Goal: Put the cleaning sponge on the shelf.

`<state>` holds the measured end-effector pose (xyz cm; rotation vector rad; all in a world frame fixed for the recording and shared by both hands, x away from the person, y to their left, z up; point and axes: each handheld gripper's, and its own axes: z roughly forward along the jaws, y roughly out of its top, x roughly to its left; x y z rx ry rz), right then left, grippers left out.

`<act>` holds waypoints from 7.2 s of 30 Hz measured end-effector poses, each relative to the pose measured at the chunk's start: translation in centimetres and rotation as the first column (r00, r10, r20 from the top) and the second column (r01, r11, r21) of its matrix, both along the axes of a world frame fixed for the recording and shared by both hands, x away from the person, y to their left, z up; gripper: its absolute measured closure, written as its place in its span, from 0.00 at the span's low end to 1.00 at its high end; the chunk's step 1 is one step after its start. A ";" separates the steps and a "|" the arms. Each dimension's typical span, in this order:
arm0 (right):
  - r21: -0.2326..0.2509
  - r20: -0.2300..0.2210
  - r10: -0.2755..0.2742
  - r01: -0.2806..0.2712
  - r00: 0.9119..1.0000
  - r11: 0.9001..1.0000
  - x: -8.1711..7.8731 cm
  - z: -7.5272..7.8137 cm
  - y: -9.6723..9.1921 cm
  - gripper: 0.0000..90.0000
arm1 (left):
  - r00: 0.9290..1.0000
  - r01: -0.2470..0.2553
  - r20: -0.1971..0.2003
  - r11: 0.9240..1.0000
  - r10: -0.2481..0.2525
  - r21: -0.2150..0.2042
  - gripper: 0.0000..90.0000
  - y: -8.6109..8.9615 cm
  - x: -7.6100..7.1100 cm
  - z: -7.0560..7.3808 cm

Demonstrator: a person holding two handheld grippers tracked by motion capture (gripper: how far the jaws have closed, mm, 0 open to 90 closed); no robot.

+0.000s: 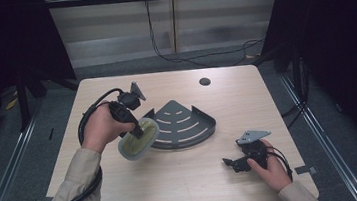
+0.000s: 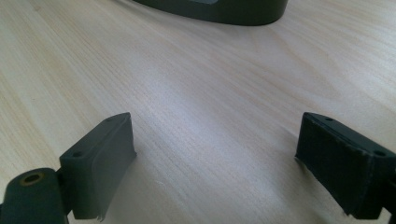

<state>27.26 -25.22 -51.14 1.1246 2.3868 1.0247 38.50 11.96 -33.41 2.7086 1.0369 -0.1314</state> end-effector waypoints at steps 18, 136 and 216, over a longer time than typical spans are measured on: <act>-0.002 0.000 -0.002 0.002 1.000 1.000 0.0 0.0 0.0 0.12 | 1.000 0.000 0.007 1.000 0.000 0.011 0.80 -0.5 2.2 0.0; 0.000 0.001 0.000 0.000 1.000 1.000 0.0 0.0 0.0 0.12 | 0.998 0.058 0.026 0.998 -0.058 -0.004 0.80 -5.4 9.2 -5.9; -0.003 0.000 -0.002 0.002 1.000 1.000 0.0 0.0 0.0 0.12 | 0.998 0.035 0.048 0.999 -0.037 0.031 0.78 -4.0 9.4 -8.4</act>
